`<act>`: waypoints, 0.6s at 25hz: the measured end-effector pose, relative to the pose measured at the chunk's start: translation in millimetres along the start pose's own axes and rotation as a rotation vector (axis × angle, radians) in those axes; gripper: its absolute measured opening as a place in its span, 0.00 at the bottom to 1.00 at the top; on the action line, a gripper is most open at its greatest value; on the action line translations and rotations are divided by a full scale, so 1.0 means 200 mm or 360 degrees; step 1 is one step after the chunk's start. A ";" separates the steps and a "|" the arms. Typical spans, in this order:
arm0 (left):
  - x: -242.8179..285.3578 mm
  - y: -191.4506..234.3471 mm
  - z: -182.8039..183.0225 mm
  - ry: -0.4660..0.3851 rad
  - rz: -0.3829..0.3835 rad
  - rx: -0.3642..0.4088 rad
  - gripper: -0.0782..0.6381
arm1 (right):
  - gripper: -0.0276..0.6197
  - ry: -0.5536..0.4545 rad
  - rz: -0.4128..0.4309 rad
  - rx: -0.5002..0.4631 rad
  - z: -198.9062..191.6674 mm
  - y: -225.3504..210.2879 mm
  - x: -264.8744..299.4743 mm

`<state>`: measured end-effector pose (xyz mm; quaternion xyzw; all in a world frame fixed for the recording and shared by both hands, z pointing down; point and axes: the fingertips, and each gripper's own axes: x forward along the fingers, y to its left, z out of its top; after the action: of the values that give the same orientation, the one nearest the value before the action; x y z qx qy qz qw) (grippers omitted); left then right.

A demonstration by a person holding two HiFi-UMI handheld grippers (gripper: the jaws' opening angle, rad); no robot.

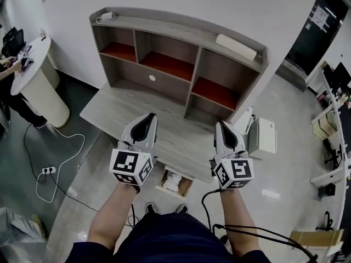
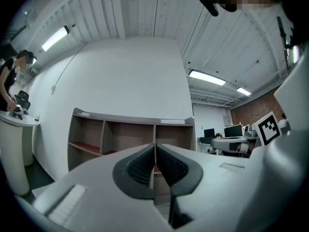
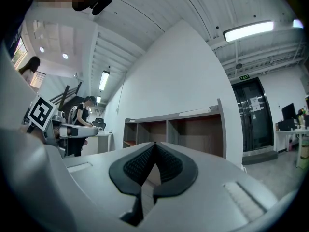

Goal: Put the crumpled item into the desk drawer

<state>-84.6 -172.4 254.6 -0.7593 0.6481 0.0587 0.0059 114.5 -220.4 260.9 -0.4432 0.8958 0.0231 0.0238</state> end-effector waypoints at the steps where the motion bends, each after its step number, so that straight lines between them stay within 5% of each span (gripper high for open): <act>1: 0.00 0.00 0.00 0.0003 0.0001 0.0001 0.13 | 0.05 0.0001 0.0002 0.0003 0.00 0.00 0.00; 15: 0.07 -0.04 -0.06 0.0048 0.0012 0.0017 0.13 | 0.05 0.0015 0.0012 0.0024 -0.05 -0.09 0.03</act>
<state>-73.3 -185.0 264.4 -0.7575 0.6513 0.0437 -0.0002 124.7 -235.7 269.5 -0.4399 0.8977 0.0144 0.0230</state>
